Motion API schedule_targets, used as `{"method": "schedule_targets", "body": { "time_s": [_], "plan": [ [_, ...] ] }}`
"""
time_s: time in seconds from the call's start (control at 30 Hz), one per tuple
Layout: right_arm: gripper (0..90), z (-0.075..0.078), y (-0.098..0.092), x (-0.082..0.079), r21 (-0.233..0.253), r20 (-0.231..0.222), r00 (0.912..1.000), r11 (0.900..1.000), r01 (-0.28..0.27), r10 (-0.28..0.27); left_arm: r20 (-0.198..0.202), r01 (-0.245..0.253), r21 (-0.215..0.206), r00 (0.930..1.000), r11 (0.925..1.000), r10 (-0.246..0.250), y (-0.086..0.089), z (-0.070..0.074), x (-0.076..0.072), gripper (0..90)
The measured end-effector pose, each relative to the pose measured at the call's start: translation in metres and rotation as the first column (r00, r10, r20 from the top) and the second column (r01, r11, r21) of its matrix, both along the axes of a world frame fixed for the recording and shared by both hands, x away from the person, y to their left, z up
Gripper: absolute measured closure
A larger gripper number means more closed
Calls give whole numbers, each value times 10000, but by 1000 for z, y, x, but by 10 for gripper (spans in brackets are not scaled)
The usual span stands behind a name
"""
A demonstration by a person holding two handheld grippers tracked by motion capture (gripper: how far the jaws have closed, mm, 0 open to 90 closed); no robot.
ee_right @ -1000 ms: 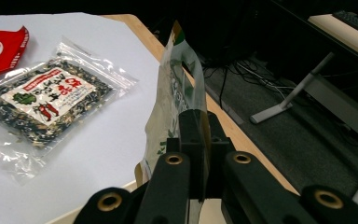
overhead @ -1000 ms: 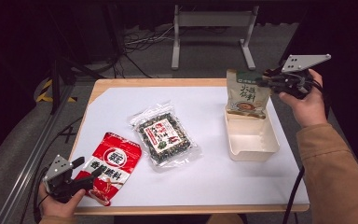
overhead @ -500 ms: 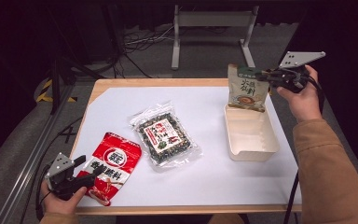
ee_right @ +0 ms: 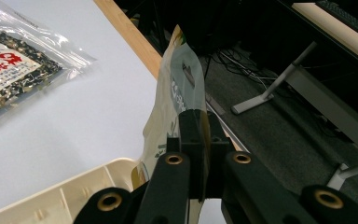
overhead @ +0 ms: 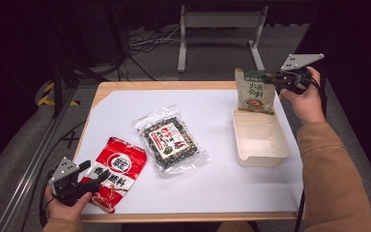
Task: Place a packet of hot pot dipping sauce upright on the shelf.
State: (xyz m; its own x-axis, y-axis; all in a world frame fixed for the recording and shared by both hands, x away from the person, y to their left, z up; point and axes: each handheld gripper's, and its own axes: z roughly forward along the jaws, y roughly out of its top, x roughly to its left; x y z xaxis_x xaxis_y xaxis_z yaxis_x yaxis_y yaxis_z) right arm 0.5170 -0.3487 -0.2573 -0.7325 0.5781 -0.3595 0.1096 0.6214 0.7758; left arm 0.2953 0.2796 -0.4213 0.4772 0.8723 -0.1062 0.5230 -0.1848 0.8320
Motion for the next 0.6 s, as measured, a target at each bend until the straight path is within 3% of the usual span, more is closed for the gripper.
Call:
{"method": "schedule_targets", "body": {
  "time_s": [0.27, 0.37, 0.6],
  "plan": [
    [897, -9, 2, 2, 217, -74, 10000, 9998, 12, -10, -3, 9, -4, 10000, 10000, -9, -2, 0, 0, 228],
    [897, -14, 6, 3, 69, -279, 9994, 9998, -186, 188, 1, 38, -26, 10000, 10000, -38, -3, 0, 0, 228],
    [896, -25, 7, 4, 173, -580, 9983, 9998, -26, 36, 55, 128, 24, 9999, 9999, -128, -4, 1, 2, 228]
  ]
}}
